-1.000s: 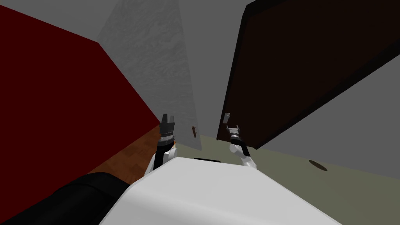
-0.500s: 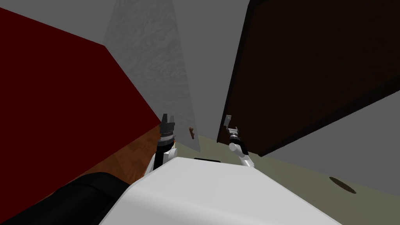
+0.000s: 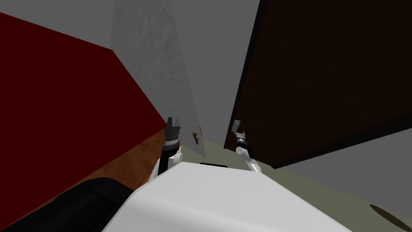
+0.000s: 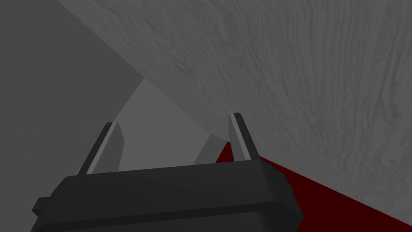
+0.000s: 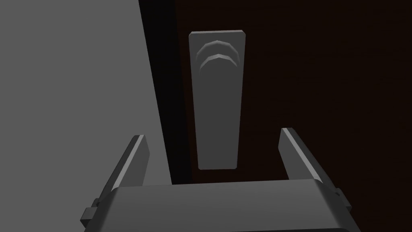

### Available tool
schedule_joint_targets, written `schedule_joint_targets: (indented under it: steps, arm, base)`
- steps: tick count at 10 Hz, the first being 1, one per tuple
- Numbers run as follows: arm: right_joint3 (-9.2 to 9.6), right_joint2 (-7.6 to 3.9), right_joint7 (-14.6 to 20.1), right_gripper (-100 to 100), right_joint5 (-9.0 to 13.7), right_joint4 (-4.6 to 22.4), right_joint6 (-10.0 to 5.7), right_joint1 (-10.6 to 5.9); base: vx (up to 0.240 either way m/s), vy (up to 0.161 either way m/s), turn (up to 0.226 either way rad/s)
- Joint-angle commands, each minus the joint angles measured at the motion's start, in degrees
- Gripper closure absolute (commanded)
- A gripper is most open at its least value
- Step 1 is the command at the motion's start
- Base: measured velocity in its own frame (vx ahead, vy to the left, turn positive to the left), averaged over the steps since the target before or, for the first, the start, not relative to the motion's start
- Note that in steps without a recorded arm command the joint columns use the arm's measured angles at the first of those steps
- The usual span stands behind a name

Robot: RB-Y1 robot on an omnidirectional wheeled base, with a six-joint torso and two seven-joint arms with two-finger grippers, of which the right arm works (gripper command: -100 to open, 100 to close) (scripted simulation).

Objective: Pull the door open

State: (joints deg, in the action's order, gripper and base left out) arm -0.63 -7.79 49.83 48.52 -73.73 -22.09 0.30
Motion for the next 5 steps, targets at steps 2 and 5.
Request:
schedule_joint_targets:
  steps: [2,5]
  arm:
    - [-2.98,-0.48,-0.3,-100,0.8,2.2,-0.90,-1.19]
    - [-5.66,-0.68,-0.7,-100,1.5,4.1,-1.68,-2.23]
  base:
    - [0.079,-0.069,0.311]
    - [0.058,-0.059,0.179]
